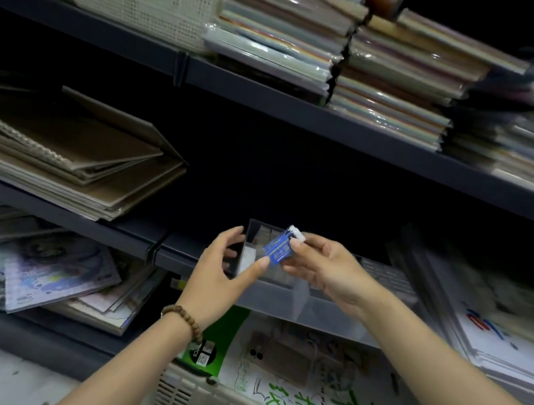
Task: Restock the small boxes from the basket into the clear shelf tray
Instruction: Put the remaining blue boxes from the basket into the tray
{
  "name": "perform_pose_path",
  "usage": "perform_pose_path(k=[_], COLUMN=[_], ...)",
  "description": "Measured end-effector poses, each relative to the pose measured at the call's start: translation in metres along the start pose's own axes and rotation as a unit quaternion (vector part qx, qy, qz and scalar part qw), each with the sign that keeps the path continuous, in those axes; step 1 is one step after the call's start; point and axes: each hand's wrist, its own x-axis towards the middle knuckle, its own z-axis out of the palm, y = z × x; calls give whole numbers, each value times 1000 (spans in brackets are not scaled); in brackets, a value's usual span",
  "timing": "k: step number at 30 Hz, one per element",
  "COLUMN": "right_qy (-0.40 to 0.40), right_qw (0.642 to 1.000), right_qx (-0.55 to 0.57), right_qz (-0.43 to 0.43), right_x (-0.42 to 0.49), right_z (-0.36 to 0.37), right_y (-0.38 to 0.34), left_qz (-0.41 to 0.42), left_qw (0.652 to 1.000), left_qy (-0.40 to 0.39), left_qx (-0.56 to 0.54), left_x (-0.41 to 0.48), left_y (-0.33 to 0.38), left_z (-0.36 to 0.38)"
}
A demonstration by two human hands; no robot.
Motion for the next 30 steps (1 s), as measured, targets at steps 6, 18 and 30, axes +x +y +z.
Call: perform_pose_path(k=[6,18,30], right_qy=[45,125,65], right_qw=[975,977,974], right_qx=[-216,-144,-24], right_qz=[38,93,217], right_x=[27,29,37], right_z=[13,29,30], right_y=[20,32,11], left_qz=[-111,-97,-111], left_qw=[985,986,983], left_qy=[-129,-133,-145], left_qx=[24,14,13], left_x=[4,2,-1], left_y=[-29,-32,-30], left_z=[-4,-5,-5])
